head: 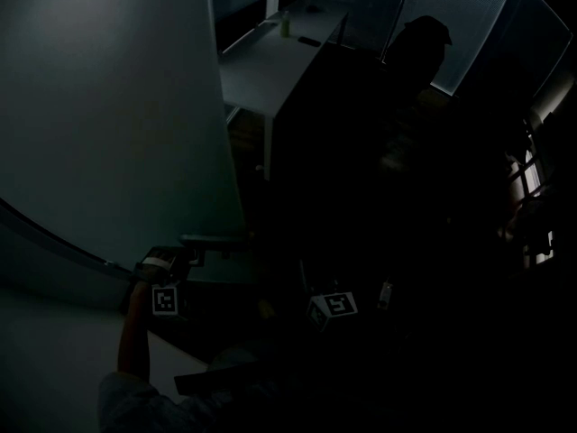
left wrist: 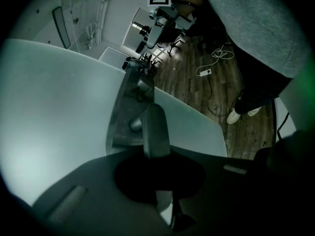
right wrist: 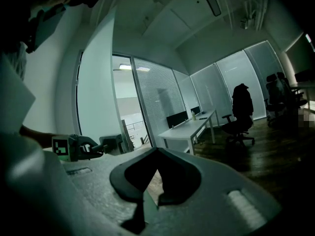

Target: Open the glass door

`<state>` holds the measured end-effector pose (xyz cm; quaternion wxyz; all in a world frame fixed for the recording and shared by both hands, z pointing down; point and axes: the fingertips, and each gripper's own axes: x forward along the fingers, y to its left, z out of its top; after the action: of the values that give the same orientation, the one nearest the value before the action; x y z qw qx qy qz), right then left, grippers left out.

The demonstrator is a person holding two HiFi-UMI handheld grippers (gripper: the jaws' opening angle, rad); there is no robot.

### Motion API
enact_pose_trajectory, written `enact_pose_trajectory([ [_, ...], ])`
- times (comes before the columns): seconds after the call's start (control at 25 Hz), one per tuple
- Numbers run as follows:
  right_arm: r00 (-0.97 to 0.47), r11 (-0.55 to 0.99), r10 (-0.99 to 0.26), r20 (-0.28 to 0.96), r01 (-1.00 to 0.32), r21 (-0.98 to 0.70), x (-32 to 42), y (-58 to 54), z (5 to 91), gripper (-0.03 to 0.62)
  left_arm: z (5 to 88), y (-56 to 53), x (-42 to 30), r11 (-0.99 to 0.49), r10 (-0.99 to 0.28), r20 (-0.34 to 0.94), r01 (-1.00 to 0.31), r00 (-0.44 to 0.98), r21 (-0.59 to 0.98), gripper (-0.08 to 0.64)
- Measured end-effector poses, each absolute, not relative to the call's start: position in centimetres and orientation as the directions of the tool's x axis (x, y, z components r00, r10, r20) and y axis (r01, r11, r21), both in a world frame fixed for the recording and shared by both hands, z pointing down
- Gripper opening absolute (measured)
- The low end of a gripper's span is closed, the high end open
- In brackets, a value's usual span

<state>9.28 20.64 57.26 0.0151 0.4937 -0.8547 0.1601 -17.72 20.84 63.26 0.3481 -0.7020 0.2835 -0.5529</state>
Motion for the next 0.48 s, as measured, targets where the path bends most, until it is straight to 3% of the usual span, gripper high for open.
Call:
enact_pose_trajectory([
  [0.48, -0.509, 0.458, -0.84, 0.187, -0.85, -0.258, 9.9, 23.7, 57.5, 0.002, 63.2, 24.0, -17.8, -0.591, -0.78, 0.577, 0.021, 0.244, -0.807, 0.011],
])
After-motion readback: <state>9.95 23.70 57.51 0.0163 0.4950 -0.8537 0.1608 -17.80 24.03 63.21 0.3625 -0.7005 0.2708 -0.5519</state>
